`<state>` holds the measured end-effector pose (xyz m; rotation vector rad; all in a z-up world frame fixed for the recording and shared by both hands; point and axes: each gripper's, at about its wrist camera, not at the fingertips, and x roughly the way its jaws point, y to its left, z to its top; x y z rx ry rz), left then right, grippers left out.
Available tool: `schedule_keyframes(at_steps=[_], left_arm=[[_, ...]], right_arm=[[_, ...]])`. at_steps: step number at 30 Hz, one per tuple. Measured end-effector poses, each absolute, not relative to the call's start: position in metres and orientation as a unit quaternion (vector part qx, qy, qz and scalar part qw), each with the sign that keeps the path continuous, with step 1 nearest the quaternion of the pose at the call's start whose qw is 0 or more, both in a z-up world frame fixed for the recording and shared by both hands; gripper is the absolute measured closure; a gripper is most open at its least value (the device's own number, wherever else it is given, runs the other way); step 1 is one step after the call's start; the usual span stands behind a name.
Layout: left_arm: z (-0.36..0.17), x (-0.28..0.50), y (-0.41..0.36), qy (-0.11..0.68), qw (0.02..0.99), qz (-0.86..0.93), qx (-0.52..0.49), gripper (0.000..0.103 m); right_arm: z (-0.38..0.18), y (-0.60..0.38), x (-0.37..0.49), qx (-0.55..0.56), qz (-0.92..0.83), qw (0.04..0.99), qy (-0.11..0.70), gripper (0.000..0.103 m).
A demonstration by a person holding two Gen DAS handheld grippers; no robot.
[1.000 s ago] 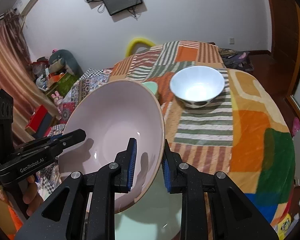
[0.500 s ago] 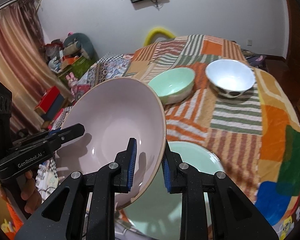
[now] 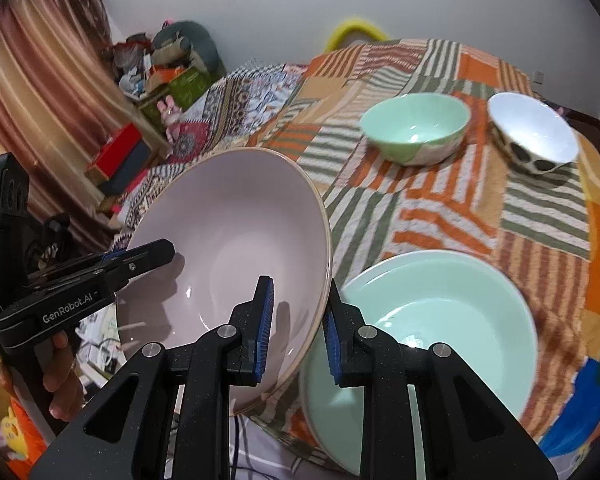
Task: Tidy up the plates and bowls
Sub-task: 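Lift the mauve-pink bowl off the bed with both grippers, then lower the mauve-pink bowl onto the bed and open both grippers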
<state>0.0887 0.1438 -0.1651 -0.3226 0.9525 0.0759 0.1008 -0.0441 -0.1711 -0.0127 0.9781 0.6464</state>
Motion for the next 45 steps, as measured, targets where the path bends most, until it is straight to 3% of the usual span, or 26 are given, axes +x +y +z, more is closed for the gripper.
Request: schedule_keyframes(at_steps=[24, 45], left_arm=[[-0.238, 0.087, 0.202, 0.513, 0.829, 0.081, -0.207, 0.085], [-0.259, 0.082, 0.207, 0.530, 0.811, 0.096, -0.225, 0.085]], right_arm=[[-0.226, 0.018, 0.111, -0.055, 0.322, 0.786, 0.525, 0.081], [-0.235, 0.029, 0.111, -0.080, 0.320, 0.784, 0.525, 0.079]])
